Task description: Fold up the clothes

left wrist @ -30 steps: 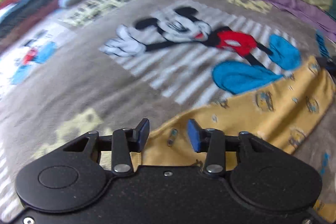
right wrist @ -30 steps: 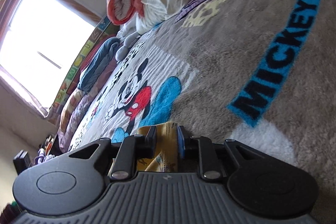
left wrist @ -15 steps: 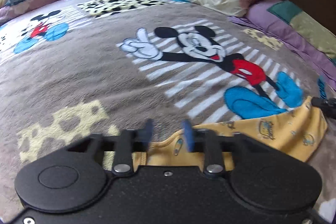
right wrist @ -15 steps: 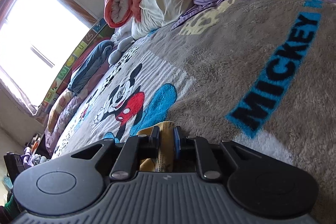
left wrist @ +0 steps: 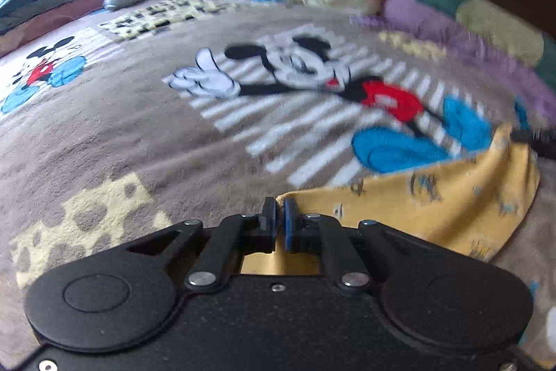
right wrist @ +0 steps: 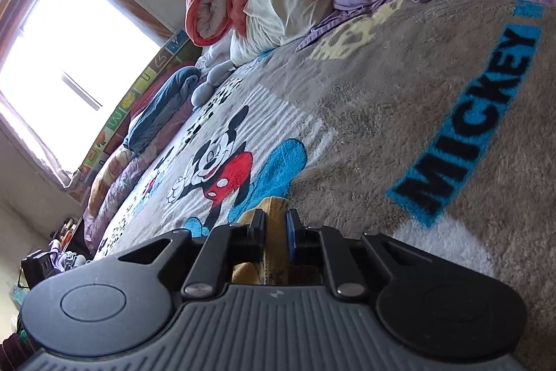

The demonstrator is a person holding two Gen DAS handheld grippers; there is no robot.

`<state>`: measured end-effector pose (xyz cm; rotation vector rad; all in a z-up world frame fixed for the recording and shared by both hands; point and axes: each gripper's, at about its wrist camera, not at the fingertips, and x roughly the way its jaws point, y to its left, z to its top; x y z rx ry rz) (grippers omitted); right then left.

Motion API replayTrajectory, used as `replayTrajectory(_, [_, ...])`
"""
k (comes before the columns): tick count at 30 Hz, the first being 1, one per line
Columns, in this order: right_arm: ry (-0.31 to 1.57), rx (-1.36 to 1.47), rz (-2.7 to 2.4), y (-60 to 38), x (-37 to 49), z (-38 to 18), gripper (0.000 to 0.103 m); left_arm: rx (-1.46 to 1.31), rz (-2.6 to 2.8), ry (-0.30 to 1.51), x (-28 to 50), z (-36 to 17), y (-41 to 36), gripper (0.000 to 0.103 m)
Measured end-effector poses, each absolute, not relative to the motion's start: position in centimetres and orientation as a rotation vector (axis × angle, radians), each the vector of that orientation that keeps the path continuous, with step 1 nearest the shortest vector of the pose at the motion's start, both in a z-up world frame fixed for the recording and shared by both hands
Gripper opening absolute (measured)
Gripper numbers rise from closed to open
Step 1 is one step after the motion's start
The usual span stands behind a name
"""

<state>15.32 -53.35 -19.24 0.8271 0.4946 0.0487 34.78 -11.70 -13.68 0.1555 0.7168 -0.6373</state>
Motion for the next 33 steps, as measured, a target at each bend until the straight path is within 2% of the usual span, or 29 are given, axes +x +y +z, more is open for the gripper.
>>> replayTrajectory(5, [0.494,0.832,0.03,-53.9,15.2,-19.1,0.014,0.135,-0.605,0.737,34.8,-14.2,-11.1,0.003])
replayTrajectory(7, [0.511,0.825,0.013,-54.0,15.4,-19.3,0.003,0.146,-0.594,0.741,34.7,-14.1,-11.2,0.004])
replayTrajectory(9, [0.527,0.819,-0.004,-54.1,15.6,-19.4,0.003,0.158,-0.584,0.746,34.6,-14.0,-11.3,0.005])
replayTrajectory(11, [0.533,0.824,-0.022,-54.3,15.7,-19.6,0.0,0.17,-0.573,0.75,34.6,-13.9,-11.4,0.014])
replayTrajectory(12, [0.534,0.829,-0.031,-54.4,15.8,-19.7,0.004,0.176,-0.568,0.753,34.5,-13.9,-11.4,0.017])
replayTrajectory(14, [0.487,0.856,-0.064,-54.8,15.0,-19.4,0.009,0.185,-0.553,0.738,34.1,-13.5,-11.3,0.035])
replayTrajectory(15, [0.464,0.87,-0.073,-55.1,14.6,-19.2,0.014,0.185,-0.54,0.734,33.1,-13.3,-10.9,0.038])
replayTrajectory(16, [0.453,0.882,-0.08,-55.4,14.4,-19.3,0.018,0.185,-0.526,0.735,32.1,-13.3,-10.4,0.038])
replayTrajectory(17, [0.447,0.889,-0.087,-55.6,14.3,-19.3,0.031,0.184,-0.512,0.735,31.0,-13.2,-9.9,0.038])
replayTrajectory(18, [0.454,0.885,-0.09,-55.7,14.3,-19.3,0.032,0.184,-0.498,0.736,30.0,-13.2,-9.5,0.038])
replayTrajectory(24, [0.421,0.553,0.046,-50.7,14.3,-16.0,0.032,0.182,-0.414,0.738,23.6,-12.9,-6.5,0.038])
replayTrajectory(27, [0.603,0.306,0.05,-46.8,16.2,-16.5,0.03,0.18,-0.372,0.739,20.4,-12.7,-5.1,0.039])
replayTrajectory(28, [0.656,0.275,0.021,-46.5,16.8,-17.1,0.028,0.18,-0.358,0.739,19.4,-12.7,-4.6,0.039])
replayTrajectory(30, [0.641,0.318,-0.012,-47.2,16.7,-16.9,0.02,0.179,-0.329,0.74,17.3,-12.6,-3.6,0.039])
replayTrajectory(33, [0.573,0.402,-0.036,-47.9,15.6,-16.1,0.026,0.16,-0.285,0.738,15.2,-12.3,-1.8,0.039])
